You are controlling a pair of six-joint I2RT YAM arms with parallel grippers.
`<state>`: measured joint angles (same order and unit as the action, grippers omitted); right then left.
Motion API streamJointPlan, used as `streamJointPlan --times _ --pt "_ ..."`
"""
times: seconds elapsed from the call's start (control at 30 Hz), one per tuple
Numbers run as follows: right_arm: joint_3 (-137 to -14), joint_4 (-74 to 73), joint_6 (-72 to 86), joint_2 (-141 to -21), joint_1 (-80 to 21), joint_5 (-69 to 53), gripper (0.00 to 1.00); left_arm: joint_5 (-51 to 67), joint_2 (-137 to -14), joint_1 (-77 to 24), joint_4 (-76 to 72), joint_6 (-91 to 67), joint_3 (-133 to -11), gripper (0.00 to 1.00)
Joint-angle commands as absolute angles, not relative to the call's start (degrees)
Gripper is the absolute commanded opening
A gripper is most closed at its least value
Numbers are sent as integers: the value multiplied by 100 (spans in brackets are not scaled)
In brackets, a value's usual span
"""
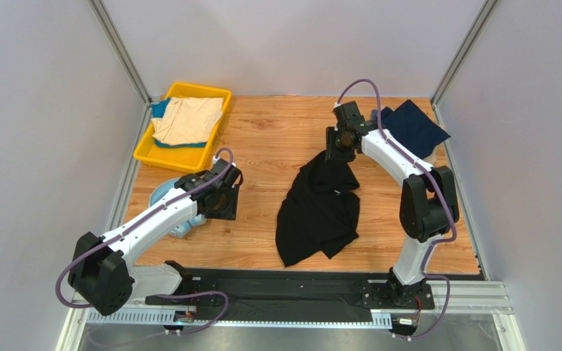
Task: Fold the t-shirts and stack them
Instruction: Flatten out the tshirt
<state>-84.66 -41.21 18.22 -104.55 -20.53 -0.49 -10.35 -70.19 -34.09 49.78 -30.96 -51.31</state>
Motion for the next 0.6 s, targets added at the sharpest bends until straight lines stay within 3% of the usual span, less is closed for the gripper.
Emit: streamJointPlan --times 0.0,0.57 --pt "-8420 -4034 1723 -10503 -2074 -756 46 -967 -6943 -3401 4843 -3085 -5106 51" --pt "-8271 -4052 1573 -11162 -2522 -1019 48 -923 -6873 -3401 4834 -3120 -5027 50"
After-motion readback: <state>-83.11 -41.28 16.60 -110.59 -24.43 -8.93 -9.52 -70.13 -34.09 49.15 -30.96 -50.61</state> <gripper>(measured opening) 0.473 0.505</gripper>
